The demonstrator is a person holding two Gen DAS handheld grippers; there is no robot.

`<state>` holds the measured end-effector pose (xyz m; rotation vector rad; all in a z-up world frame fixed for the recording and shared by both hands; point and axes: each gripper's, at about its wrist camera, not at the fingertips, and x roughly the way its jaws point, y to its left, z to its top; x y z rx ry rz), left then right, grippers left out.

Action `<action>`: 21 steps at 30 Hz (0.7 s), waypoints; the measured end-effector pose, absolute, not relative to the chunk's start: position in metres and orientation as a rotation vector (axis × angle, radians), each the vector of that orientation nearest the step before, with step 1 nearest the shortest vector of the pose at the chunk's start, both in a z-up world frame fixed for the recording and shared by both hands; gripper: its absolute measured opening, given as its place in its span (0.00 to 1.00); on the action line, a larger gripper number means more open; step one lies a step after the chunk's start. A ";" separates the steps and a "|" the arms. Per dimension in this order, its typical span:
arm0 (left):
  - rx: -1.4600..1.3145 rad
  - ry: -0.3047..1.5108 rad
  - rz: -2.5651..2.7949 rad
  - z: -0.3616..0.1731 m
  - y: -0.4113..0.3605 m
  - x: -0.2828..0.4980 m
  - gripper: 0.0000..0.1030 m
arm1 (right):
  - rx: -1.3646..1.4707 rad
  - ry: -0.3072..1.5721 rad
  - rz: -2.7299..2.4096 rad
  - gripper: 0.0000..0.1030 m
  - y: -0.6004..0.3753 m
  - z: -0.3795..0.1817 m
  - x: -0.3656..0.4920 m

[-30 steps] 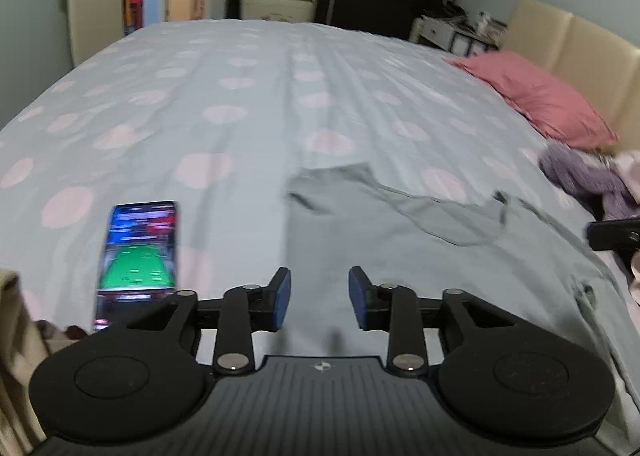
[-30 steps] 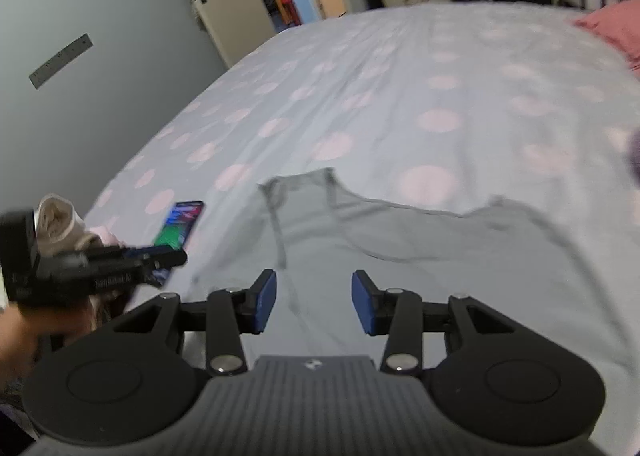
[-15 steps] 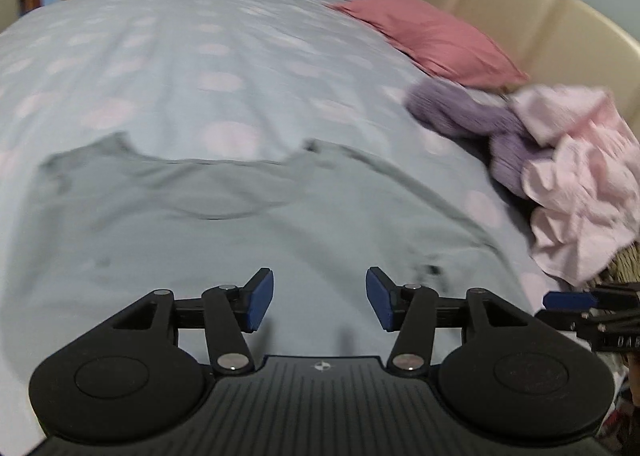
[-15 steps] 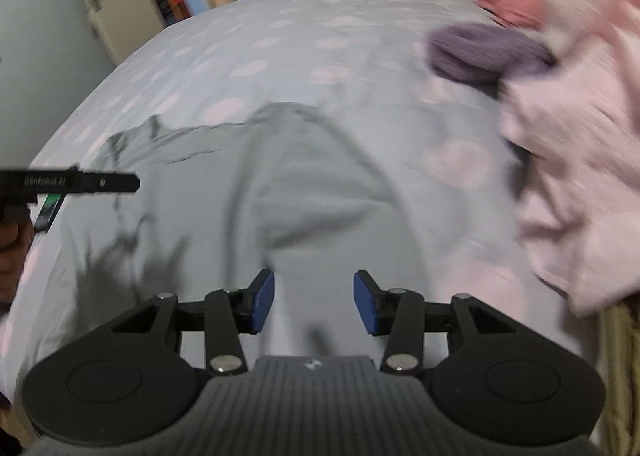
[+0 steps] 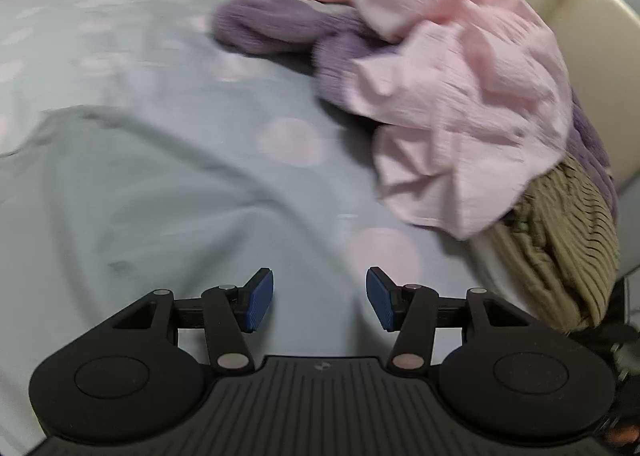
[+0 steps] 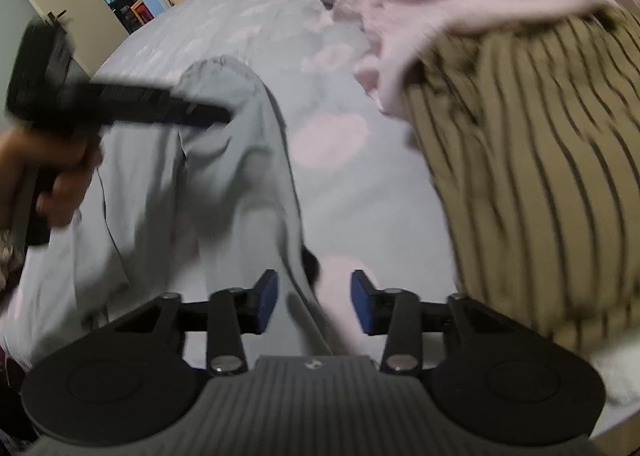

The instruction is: Fold clothes

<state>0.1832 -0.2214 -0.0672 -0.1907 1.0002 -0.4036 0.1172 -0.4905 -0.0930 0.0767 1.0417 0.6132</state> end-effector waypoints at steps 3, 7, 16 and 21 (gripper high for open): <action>-0.191 1.002 -0.422 -0.068 -0.240 0.187 0.48 | 0.108 1.014 0.629 0.35 -0.499 -0.100 0.112; -0.165 1.019 -0.435 -0.071 -0.255 0.186 0.48 | 0.132 1.012 0.653 0.34 -0.499 -0.109 0.113; -0.199 1.064 -0.399 -0.084 -0.253 0.195 0.48 | -0.012 0.908 0.763 0.03 -0.473 -0.104 0.087; -0.211 1.095 -0.361 -0.089 -0.248 0.207 0.48 | -0.018 0.844 0.840 0.03 -0.464 -0.086 0.074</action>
